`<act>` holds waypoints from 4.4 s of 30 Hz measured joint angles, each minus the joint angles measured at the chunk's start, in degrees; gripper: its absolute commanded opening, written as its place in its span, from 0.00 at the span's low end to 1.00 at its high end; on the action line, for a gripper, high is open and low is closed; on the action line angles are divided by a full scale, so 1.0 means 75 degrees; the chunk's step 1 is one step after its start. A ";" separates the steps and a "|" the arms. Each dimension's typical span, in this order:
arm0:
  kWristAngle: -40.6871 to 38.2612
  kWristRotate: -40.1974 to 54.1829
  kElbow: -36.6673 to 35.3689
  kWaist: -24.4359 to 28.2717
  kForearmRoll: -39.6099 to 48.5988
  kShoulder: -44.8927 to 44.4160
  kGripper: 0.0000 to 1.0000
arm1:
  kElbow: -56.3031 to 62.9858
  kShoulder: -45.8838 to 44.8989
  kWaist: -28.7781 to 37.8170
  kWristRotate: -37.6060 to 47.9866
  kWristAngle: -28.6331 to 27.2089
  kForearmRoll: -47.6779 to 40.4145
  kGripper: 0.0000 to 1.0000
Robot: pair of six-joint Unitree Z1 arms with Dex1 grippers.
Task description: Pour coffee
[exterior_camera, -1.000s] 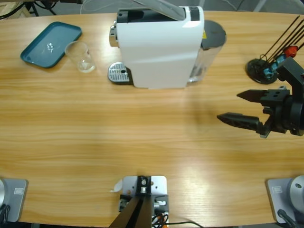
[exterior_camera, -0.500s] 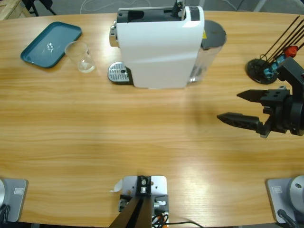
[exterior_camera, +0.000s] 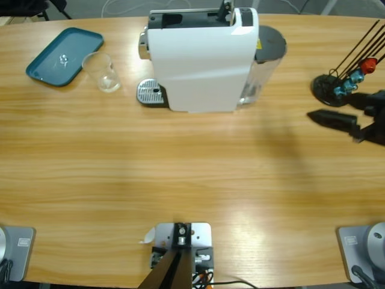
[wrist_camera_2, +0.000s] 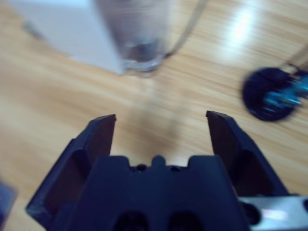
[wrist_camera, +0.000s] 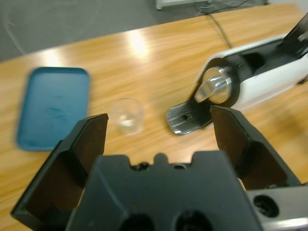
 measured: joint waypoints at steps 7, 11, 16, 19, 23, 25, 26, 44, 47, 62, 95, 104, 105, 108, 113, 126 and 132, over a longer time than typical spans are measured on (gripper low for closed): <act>0.0467 0.0478 0.0629 -0.0307 0.0264 -0.1029 0.99 | -0.0872 -0.0165 -0.1556 0.1181 -0.1112 0.1407 0.94; 0.0467 0.0552 0.0778 -0.0381 0.0395 -0.1208 0.98 | -0.0944 -0.0275 -0.2579 0.1219 -0.1105 0.1404 0.94; 0.0466 0.0580 0.0931 -0.0416 0.0401 -0.1208 0.97 | -0.0954 -0.0048 -0.3157 0.1187 -0.0740 0.1056 0.94; 0.0466 0.0580 0.1128 -0.0417 0.0324 -0.1208 0.97 | -0.0956 0.0265 -0.3218 0.1172 -0.0596 0.0641 0.94; 0.0466 0.0580 0.1568 -0.0419 -0.0056 -0.1208 0.97 | -0.0956 0.0862 -0.3238 0.1002 -0.0545 0.0043 0.94; 0.0464 0.0580 0.1849 -0.0419 -0.0327 -0.1208 0.97 | -0.0956 0.1148 -0.3242 0.0923 -0.0545 -0.0159 0.94; 0.0464 0.0580 0.1952 -0.0419 -0.0435 -0.1208 0.97 | -0.0956 0.1254 -0.3243 0.0902 -0.0545 -0.0251 0.94; 0.0421 0.0580 0.2764 -0.0420 -0.1178 -0.1209 0.93 | -0.0746 0.2167 -0.3681 0.0894 -0.0630 -0.1243 0.84; 0.0420 0.0580 0.2805 -0.0420 -0.1201 -0.1209 0.93 | -0.0706 0.2251 -0.3702 0.0894 -0.0630 -0.1267 0.84; 0.0419 0.0580 0.2913 -0.0420 -0.1365 -0.1209 0.93 | -0.0704 0.2504 -0.3955 0.0894 -0.0689 -0.1269 0.47; 0.0419 0.0580 0.2933 -0.0420 -0.1389 -0.1209 0.93 | -0.0612 0.2719 -0.3984 0.0861 -0.0838 -0.1477 0.00; 0.0419 0.0580 0.2933 -0.0420 -0.1390 -0.1209 0.93 | -0.0605 0.2448 -0.3983 0.0579 -0.0871 -0.1400 0.00; 0.0418 0.0580 0.2933 -0.0420 -0.1390 -0.1209 0.93 | -0.0667 0.2366 -0.3979 0.0567 -0.0872 -0.1285 0.00; 0.0415 0.0580 0.2934 -0.0420 -0.1390 -0.1209 0.93 | -0.1181 0.2048 -0.3942 0.0534 -0.0891 -0.0653 0.00; 0.0393 0.0580 0.2940 -0.0421 -0.1418 -0.1209 0.93 | -0.2456 0.1607 -0.3923 0.0465 -0.0908 0.0657 0.00; -0.0234 0.0614 0.2940 -0.0427 -0.1467 -0.1209 0.93 | -0.4687 0.0953 -0.0657 -0.4102 0.1121 0.2712 0.00; -0.0417 0.0616 0.2938 -0.0431 -0.1480 -0.1209 0.93 | -0.5352 0.0988 0.1147 -0.5482 0.2790 0.3736 0.00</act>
